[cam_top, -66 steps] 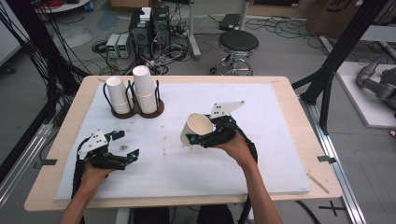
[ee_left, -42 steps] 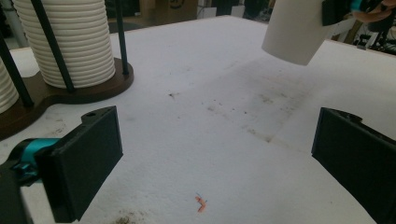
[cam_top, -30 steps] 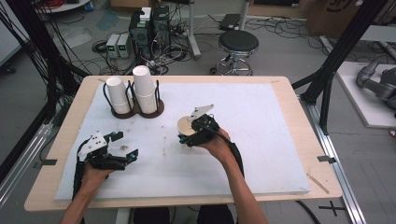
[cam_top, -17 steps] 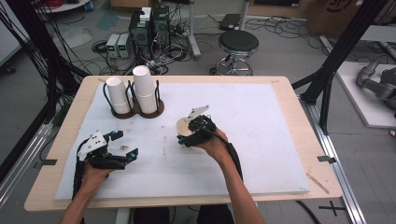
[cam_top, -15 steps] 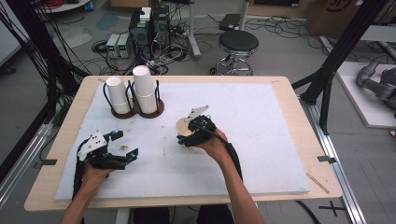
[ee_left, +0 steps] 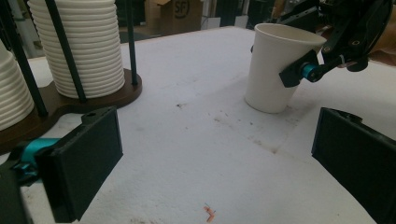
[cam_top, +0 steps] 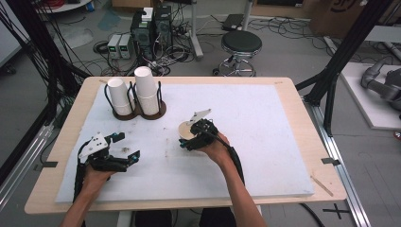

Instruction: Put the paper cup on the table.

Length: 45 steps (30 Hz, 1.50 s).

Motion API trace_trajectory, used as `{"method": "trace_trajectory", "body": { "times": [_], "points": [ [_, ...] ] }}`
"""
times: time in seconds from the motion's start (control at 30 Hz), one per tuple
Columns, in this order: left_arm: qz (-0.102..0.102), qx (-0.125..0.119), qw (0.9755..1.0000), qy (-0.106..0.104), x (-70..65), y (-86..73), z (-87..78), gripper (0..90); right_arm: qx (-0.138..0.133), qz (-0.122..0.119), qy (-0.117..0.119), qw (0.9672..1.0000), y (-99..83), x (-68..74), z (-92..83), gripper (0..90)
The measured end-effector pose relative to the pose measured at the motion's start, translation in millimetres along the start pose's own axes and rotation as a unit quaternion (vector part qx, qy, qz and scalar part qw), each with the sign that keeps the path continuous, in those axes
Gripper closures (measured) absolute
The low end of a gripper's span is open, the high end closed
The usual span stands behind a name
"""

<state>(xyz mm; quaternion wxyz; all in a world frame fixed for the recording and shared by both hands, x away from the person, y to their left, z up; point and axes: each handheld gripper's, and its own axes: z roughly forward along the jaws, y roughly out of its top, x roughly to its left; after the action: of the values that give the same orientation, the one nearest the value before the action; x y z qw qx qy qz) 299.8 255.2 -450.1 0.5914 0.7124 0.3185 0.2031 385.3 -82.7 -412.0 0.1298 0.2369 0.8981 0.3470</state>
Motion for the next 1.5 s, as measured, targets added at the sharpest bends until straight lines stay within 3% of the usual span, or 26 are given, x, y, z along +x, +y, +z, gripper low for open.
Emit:
{"method": "trace_trajectory", "body": {
  "times": [0.23,0.73,0.93,1.3,1.5],
  "points": [
    [-0.001,-0.001,1.0,-0.001,-0.7,0.1,0.1,1.7,0.016,0.006,0.007,0.9998,-2.7,-0.7,5.8,17.6],
    [0.001,0.002,1.0,-0.001,-0.3,-0.9,0.3,1.7,0.007,0.032,0.014,0.9994,-17.3,-4.5,-2.4,15.6],
    [-0.002,0.001,1.0,0.001,-0.9,-1.4,0.1,1.7,-0.018,0.042,0.013,0.9989,-31.7,-7.9,-17.5,15.6],
    [-0.004,0.003,1.0,-0.005,-2.8,-2.6,0.9,1.7,-0.064,0.071,0.006,0.9954,-75.5,-17.3,-53.3,15.6],
    [-0.002,0.001,0.9998,-0.019,-4.0,-3.3,0.8,1.7,-0.104,0.066,0.003,0.9923,-93.3,-15.7,-72.4,15.6]
  ]
}}
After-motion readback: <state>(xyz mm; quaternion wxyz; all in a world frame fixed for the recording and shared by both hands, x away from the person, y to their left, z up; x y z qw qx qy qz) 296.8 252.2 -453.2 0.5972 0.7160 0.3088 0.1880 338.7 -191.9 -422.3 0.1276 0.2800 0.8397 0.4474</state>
